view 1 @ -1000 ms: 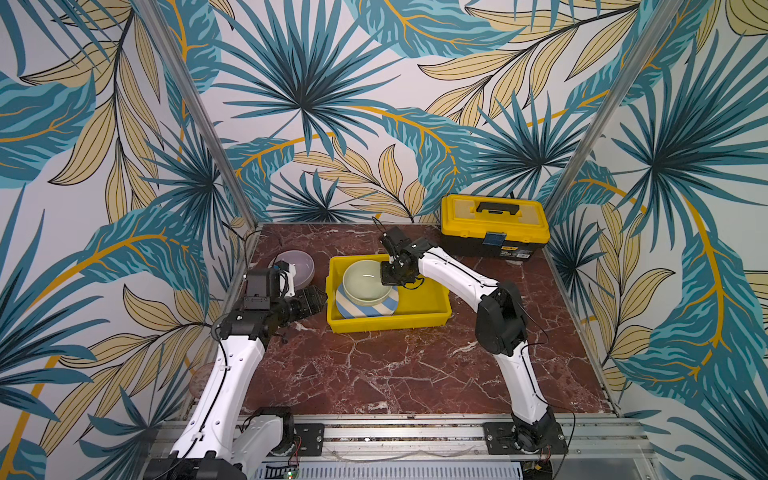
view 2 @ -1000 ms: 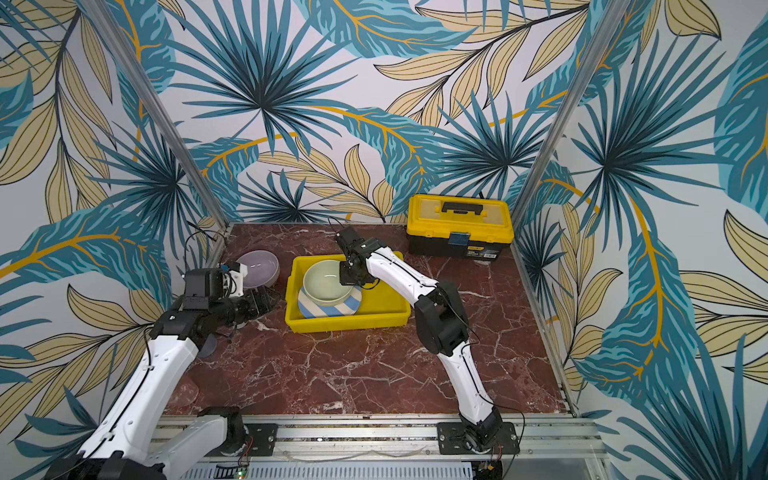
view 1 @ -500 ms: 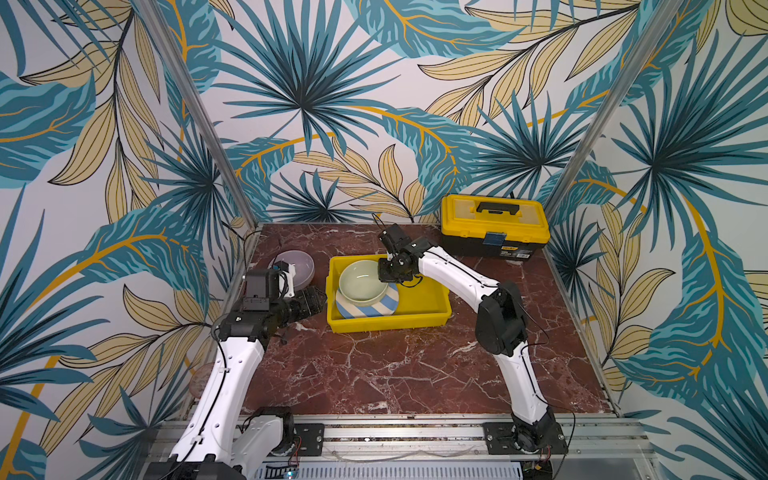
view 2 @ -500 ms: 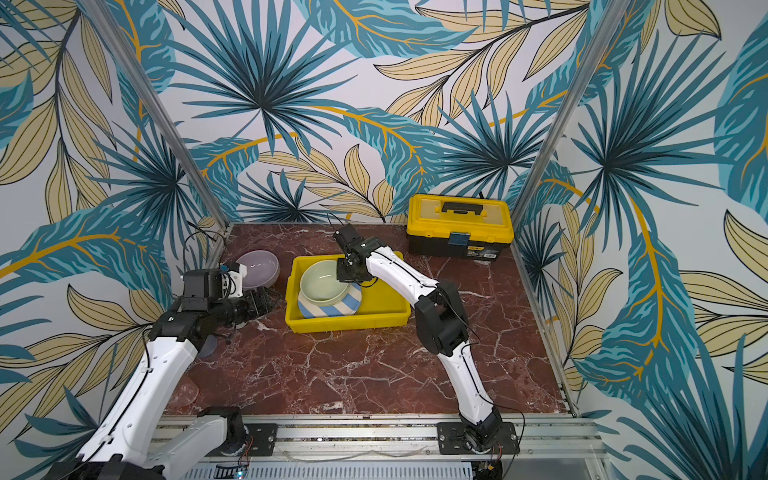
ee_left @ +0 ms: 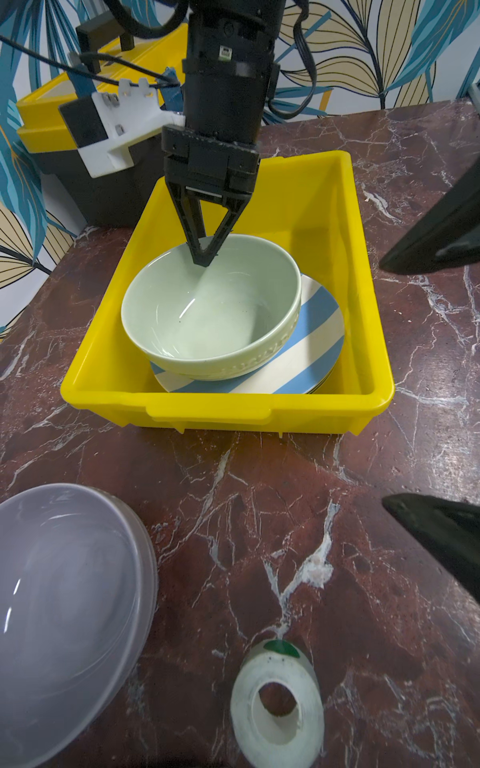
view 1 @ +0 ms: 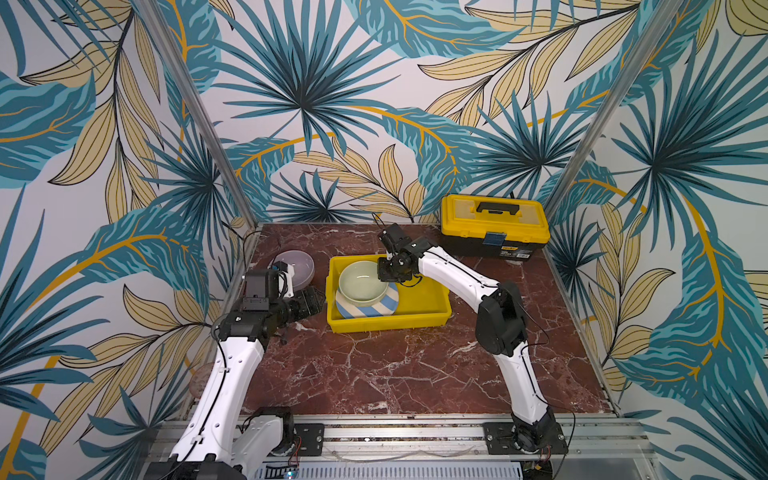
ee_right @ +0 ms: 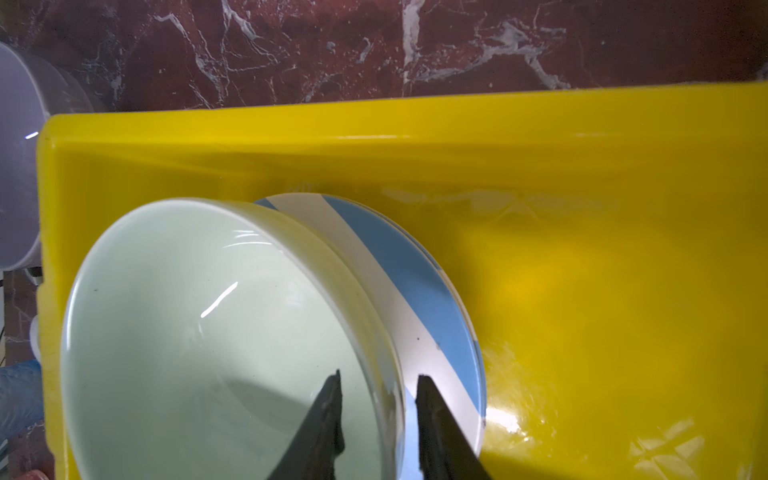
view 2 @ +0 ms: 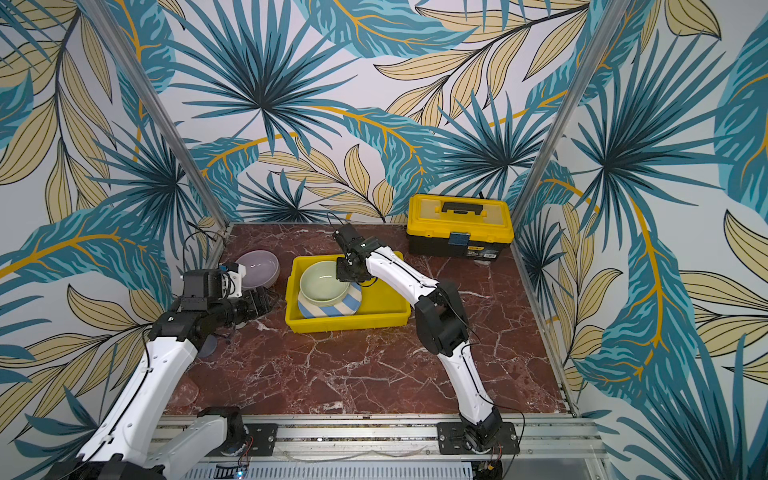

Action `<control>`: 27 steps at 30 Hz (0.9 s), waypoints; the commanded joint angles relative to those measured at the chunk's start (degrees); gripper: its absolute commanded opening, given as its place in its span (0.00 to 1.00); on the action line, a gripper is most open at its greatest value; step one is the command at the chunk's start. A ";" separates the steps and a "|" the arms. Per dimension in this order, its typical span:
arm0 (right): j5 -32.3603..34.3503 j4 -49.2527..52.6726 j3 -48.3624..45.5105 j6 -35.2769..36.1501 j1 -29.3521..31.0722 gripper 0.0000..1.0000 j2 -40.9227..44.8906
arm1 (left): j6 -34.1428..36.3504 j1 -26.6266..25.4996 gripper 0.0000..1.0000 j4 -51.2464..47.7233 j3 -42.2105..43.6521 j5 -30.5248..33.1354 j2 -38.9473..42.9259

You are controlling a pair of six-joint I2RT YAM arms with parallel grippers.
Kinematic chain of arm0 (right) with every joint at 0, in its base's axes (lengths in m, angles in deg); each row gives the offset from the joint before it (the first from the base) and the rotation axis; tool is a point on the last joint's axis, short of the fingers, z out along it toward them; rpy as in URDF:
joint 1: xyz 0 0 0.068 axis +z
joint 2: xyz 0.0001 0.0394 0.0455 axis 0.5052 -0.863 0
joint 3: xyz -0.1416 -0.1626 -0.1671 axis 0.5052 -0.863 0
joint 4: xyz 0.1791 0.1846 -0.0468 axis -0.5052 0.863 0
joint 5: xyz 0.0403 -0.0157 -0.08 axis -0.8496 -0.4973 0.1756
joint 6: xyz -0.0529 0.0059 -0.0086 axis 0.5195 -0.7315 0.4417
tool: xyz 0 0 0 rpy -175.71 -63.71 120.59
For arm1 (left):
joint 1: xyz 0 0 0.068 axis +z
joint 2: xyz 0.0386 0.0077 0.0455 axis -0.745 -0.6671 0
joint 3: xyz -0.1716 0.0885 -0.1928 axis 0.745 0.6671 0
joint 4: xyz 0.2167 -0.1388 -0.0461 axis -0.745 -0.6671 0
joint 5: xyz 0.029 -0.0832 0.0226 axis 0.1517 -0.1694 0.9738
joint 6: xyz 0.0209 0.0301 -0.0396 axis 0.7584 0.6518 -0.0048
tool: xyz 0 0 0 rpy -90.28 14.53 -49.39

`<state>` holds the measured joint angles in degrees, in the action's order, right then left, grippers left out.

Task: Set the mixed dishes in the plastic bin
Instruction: 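Lower the pale green bowl onto the striped plates and open the right gripper, then raise the right gripper from the bin while the left gripper moves to the lavender bowl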

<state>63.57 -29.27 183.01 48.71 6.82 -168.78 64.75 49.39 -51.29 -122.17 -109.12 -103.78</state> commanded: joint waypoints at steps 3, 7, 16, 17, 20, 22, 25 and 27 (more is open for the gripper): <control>3.57 2.04 -1.34 2.34 0.30 0.40 5.64 | 0.03 0.85 0.83 -0.55 -2.58 3.15 -2.51; 4.65 3.18 -2.17 3.70 0.22 0.44 8.77 | 0.24 1.35 0.82 -0.64 -5.72 5.38 -5.80; 4.79 0.37 -11.63 6.14 -0.27 0.51 18.72 | 3.82 3.52 0.78 -3.94 -17.13 12.49 -15.08; 4.70 -0.23 -13.12 6.34 -0.39 0.51 19.90 | 3.99 3.88 0.77 -4.30 -18.28 13.09 -16.20; 3.91 -1.77 -17.48 6.63 -0.86 0.54 23.80 | 4.78 5.20 0.75 -5.36 -22.63 14.78 -20.38; 3.40 -2.52 -20.03 6.96 -1.21 0.54 26.36 | 5.21 6.48 0.74 -5.73 -25.21 14.97 -23.40; 2.91 -3.49 -23.48 8.23 -1.55 0.57 29.68 | 5.90 8.20 0.72 -6.48 -28.50 15.19 -27.66; 2.41 -4.62 -26.14 9.03 -1.81 0.60 32.13 | 6.35 9.41 0.69 -7.07 -30.82 15.34 -30.52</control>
<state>66.85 -31.63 159.77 55.66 5.32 -140.02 69.34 57.00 -56.38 -150.06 -95.13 -131.83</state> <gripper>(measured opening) 0.593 0.702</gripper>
